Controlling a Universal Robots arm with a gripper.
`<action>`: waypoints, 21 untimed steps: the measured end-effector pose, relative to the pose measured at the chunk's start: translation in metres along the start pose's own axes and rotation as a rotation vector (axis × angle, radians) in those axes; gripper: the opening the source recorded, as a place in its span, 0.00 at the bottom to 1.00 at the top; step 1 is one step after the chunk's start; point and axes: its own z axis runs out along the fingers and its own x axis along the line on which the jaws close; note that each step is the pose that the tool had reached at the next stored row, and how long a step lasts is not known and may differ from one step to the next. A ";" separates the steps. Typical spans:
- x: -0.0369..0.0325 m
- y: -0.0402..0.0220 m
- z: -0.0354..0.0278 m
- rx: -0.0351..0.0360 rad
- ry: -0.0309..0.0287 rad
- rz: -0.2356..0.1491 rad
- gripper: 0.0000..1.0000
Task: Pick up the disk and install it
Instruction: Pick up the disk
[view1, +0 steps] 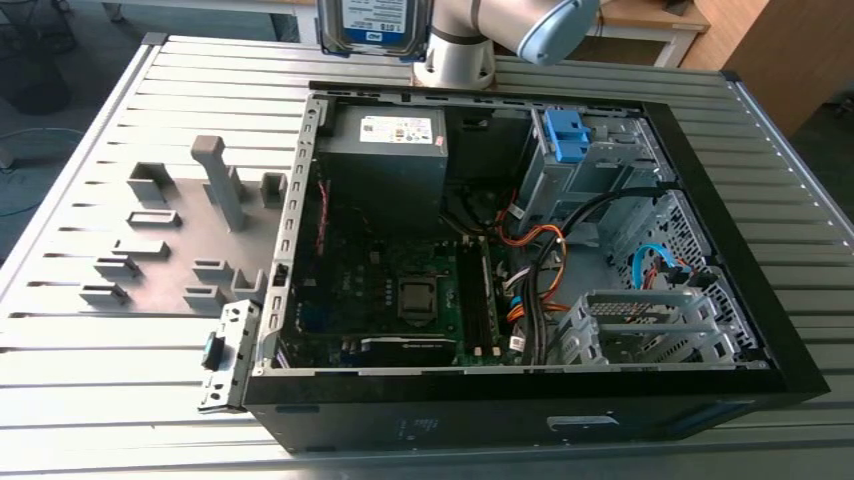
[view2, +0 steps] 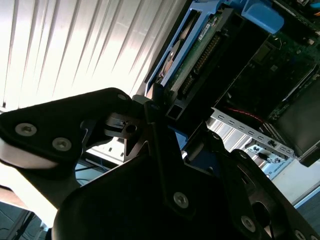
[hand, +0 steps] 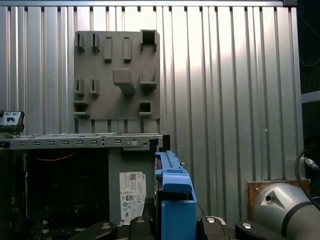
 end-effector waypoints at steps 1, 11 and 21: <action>0.0000 -0.0005 0.0000 0.0000 0.0000 0.000 0.36; -0.0003 -0.0058 -0.0001 0.0000 0.0000 0.000 0.36; -0.0006 -0.0111 -0.0003 -0.0001 0.0001 0.000 0.36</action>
